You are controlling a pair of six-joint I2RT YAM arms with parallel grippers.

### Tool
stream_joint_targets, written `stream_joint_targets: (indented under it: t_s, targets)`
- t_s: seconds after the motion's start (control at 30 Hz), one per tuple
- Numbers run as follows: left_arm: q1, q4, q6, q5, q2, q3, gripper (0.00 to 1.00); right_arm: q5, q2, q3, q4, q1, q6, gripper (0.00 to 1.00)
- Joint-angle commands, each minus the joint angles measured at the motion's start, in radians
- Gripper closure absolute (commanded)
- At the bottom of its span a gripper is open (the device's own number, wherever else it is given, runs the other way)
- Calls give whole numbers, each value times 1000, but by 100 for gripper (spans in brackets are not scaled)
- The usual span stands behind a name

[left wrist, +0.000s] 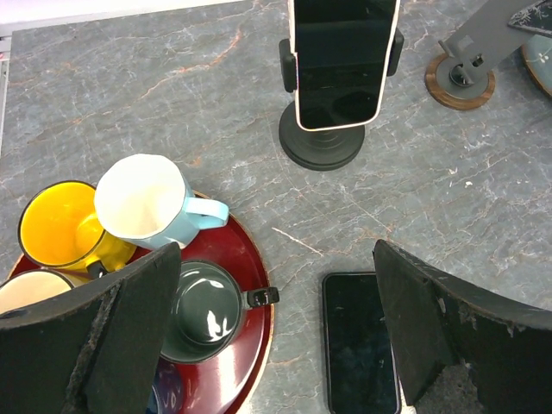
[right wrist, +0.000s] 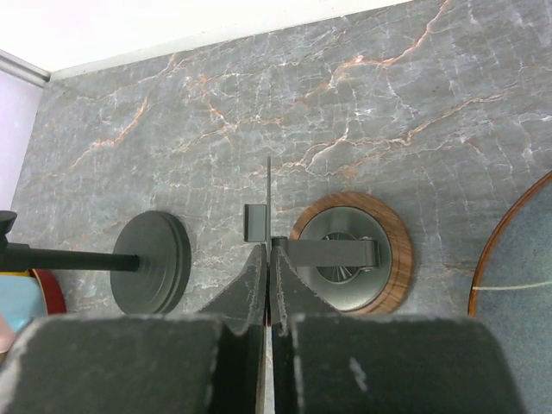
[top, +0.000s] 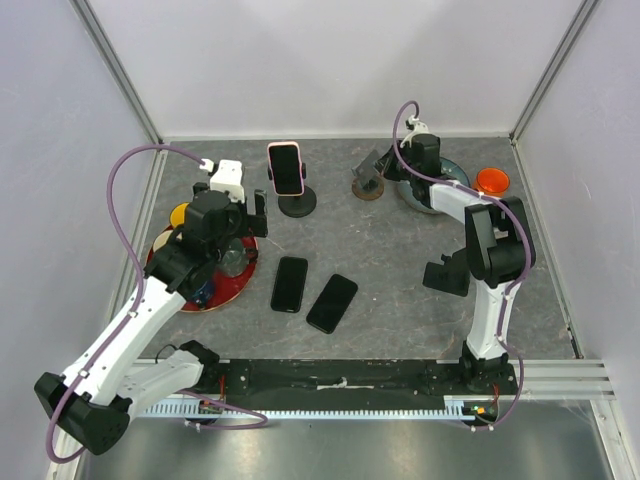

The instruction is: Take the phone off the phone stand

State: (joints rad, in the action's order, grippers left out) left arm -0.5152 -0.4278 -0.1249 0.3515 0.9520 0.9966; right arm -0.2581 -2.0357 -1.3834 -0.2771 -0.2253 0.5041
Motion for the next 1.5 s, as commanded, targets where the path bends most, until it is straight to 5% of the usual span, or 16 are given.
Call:
stream_joint_targets:
  t_s: [0.0,0.1,0.33,0.53,1.03,1.47]
  targets:
    - [10,57,-2,-29,-16,-9,0,-9,0,-36,-66,-2,-21,96]
    - [12,57,-12,-37,-12,-9,0,-4,11,-19,-67,3,-21,86]
    - [17,66,-58,-65,5,-4,0,42,118,41,-28,6,-51,31]
    - [17,60,-137,-89,73,53,0,114,267,102,36,6,-75,5]
    - [17,133,-160,-19,352,309,0,310,765,460,131,-14,75,2]
    - [17,314,-134,78,541,396,0,261,1062,802,151,-163,129,2]
